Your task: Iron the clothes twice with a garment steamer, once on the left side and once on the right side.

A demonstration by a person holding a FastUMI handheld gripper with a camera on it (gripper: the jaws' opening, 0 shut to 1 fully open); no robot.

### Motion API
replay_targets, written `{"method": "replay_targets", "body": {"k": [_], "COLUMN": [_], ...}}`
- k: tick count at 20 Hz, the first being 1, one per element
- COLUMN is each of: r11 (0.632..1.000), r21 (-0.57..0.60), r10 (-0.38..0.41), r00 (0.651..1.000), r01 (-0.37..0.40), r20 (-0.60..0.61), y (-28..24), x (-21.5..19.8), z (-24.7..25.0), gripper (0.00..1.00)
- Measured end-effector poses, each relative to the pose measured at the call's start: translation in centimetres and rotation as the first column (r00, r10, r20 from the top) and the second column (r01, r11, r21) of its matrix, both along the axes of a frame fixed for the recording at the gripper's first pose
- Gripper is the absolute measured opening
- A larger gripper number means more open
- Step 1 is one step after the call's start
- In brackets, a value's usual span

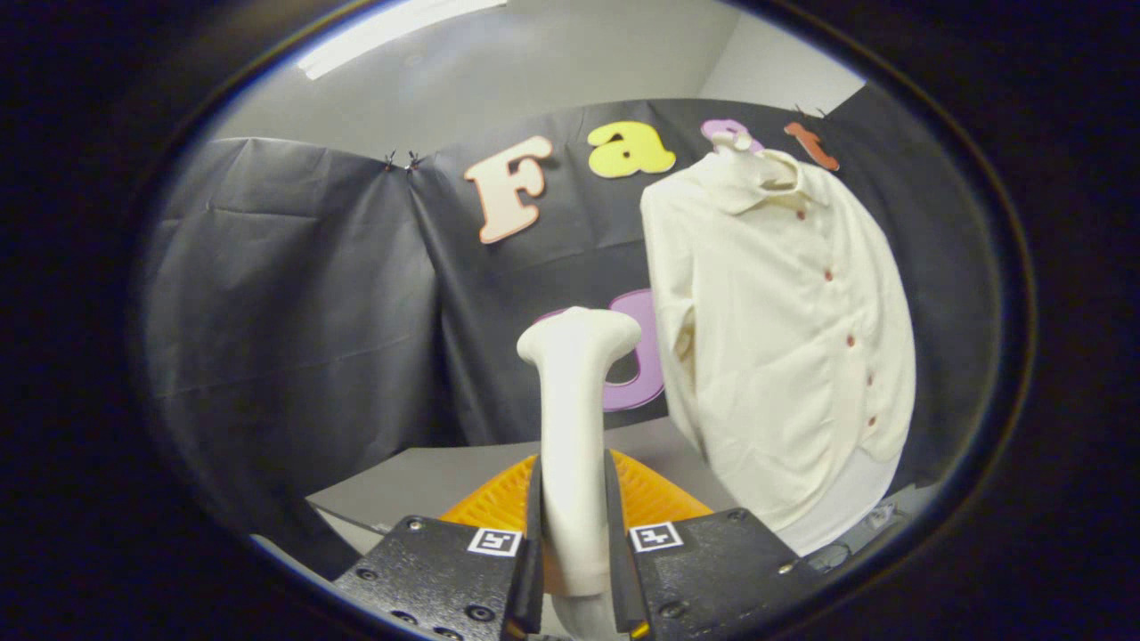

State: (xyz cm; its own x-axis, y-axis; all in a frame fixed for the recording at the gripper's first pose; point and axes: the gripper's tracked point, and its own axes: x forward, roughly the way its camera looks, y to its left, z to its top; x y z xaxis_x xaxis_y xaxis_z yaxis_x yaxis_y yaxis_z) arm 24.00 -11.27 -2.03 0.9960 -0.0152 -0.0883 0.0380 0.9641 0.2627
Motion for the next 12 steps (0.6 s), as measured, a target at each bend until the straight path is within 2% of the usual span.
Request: {"method": "replay_targets", "body": {"k": [6,12], "r11": [0.993,0.981], "r21": [-0.06,-0.11], "r10": [-0.091,-0.142], "r00": [0.989,0.975], "r01": [0.099,0.163], "r20": [0.12,0.172], "y": [-8.0,-13.2], "x": [-1.9,-0.1], "z": [4.2,4.8], "gripper": [0.3,0.3]}}
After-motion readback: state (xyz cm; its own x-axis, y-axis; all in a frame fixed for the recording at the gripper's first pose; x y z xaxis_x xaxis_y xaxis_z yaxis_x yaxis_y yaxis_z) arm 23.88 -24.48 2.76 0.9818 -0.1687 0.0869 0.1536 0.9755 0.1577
